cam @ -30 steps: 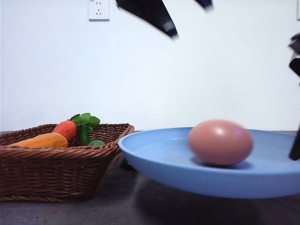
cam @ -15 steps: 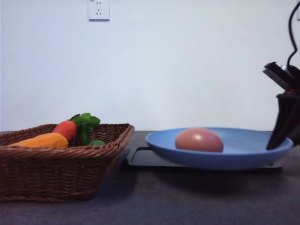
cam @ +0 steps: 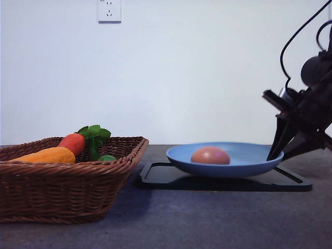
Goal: Transfer egg from basket to plate and serve
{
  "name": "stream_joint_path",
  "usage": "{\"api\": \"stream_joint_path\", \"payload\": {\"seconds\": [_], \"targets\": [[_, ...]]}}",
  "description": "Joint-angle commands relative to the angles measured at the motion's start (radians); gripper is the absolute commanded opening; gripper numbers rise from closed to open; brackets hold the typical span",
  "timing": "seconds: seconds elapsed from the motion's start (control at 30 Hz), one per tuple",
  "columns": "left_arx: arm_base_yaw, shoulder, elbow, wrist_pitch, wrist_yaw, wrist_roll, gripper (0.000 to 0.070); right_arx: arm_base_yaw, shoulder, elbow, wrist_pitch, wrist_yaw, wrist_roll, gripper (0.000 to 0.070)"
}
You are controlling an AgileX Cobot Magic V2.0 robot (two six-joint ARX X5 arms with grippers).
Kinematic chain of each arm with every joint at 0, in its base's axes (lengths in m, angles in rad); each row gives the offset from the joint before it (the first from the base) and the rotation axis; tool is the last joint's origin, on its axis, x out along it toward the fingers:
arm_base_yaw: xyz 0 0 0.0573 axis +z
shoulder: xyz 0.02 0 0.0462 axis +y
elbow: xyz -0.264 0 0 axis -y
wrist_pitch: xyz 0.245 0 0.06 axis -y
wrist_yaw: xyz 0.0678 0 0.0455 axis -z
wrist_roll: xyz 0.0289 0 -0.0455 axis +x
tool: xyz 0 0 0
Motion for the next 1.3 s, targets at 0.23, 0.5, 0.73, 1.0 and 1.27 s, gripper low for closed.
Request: {"api": "stream_joint_path", "payload": {"seconds": [0.23, 0.5, 0.73, 1.0, 1.27], "targets": [[-0.005, 0.012, 0.018, 0.017, -0.001, 0.017, 0.0443, 0.005, 0.030, 0.024, 0.010, 0.018, -0.012, 0.0171], [0.001, 0.029, 0.018, 0.019, -0.004, 0.045, 0.0443, -0.013, 0.020, 0.062, -0.023, 0.018, -0.012, 0.0198], [0.055, 0.065, 0.018, 0.051, -0.007, 0.070, 0.0429, -0.065, -0.048, 0.152, -0.188, 0.019, -0.084, 0.0197], [0.181, 0.151, 0.018, 0.072, -0.008, 0.077, 0.0045, -0.078, -0.256, 0.158, -0.322, 0.101, -0.134, 0.0055], [0.350, 0.242, -0.002, 0.123, -0.008, 0.030, 0.0000, 0.093, -0.527, 0.146, -0.362, 0.462, -0.153, 0.0000]]}}
